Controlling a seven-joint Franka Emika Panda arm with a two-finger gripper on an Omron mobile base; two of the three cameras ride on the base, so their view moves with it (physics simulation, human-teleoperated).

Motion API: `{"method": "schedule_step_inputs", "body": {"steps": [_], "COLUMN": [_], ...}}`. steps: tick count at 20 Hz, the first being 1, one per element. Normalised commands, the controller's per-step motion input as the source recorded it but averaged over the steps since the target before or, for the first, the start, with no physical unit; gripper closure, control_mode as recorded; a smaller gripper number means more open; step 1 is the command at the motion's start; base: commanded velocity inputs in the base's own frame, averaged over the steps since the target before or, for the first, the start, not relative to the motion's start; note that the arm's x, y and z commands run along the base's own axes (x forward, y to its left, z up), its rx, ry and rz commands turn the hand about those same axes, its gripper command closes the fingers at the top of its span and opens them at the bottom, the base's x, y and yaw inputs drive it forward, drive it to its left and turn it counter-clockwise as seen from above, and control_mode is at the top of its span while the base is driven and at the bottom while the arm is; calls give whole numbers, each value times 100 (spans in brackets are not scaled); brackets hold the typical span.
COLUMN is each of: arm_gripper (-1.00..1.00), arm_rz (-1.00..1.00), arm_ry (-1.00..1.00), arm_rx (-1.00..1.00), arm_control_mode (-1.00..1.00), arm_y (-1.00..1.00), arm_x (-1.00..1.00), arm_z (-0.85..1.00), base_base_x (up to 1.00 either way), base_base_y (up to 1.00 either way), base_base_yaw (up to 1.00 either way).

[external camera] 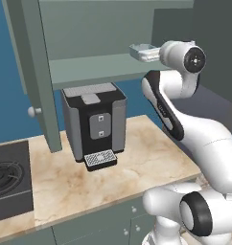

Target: Retrieve the tupperware and aluminum foil from the cabinet and place them on the dining counter near the plate with bell pepper and kebab skewer to prepare for storing leftovers.

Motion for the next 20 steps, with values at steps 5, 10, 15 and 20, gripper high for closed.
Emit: {"method": "schedule_step_inputs", "body": {"steps": [5,10,15,20], "arm_gripper": [-100,-100,-100,-100], "arm_rz": [0,0,0,0], "arm_ry": [25,21,19,5], "arm_rx": [-1,-1,0,0], "arm_control_mode": [-100,-100,-100,-100], "arm_y": [0,0,0,0], "arm_x": [0,15,47,53], "arm_z": [33,0,-28,-37], "base_base_x": [0,0,0,0], "base_base_y": [0,0,0,0], "base_base_yaw": [0,0,0,0]}}
